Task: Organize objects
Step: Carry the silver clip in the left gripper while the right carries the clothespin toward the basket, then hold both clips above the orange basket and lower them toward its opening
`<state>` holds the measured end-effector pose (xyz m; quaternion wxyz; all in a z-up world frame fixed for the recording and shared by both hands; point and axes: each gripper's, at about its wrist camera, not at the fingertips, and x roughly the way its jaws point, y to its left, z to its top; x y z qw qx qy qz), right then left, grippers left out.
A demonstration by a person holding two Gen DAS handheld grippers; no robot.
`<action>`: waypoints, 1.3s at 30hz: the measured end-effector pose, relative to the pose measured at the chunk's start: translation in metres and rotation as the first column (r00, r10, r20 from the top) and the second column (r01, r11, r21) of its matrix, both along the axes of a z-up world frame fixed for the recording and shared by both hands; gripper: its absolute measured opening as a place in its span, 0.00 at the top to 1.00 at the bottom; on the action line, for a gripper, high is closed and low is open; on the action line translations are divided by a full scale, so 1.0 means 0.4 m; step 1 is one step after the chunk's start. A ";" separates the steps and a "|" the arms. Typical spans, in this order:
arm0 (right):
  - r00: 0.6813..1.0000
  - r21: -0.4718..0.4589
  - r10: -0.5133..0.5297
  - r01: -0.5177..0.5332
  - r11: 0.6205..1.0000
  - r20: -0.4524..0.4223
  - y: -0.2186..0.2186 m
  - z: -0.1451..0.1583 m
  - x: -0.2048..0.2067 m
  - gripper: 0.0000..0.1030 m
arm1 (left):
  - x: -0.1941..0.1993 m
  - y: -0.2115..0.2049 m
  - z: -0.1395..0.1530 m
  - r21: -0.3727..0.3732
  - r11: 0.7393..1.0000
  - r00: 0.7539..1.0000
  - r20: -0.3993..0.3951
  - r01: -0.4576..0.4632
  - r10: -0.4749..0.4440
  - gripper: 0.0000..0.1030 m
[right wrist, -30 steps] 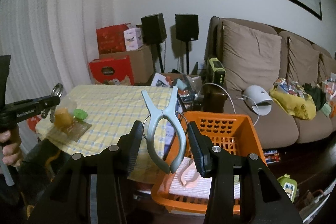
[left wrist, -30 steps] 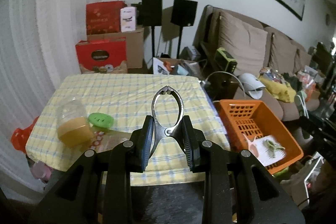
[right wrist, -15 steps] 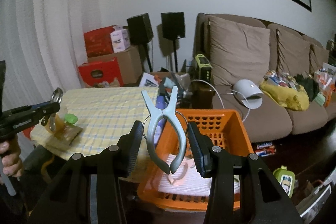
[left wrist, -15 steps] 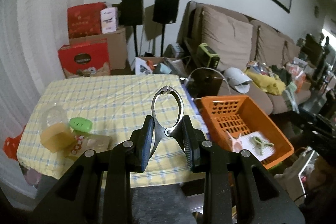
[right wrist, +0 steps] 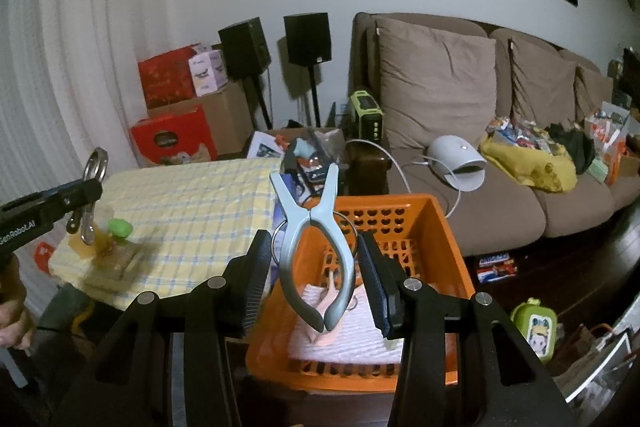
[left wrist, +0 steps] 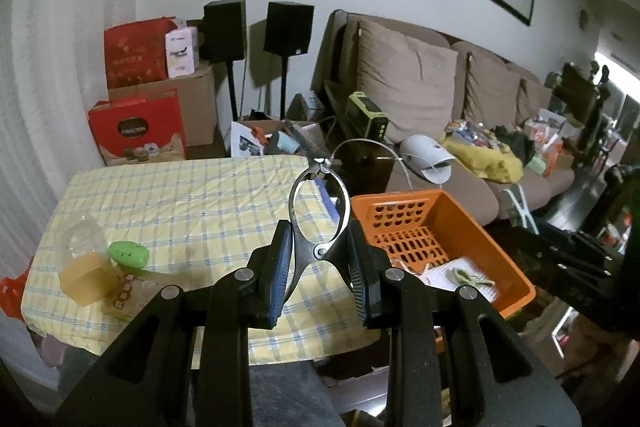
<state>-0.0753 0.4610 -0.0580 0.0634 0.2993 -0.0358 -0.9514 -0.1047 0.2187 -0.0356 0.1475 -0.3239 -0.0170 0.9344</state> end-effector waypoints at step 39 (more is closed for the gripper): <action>0.991 0.055 -0.133 0.132 0.990 0.011 0.127 0.028 0.038 0.57 | 0.043 0.163 0.056 -0.045 0.987 0.986 -0.053 0.156 -0.159 0.75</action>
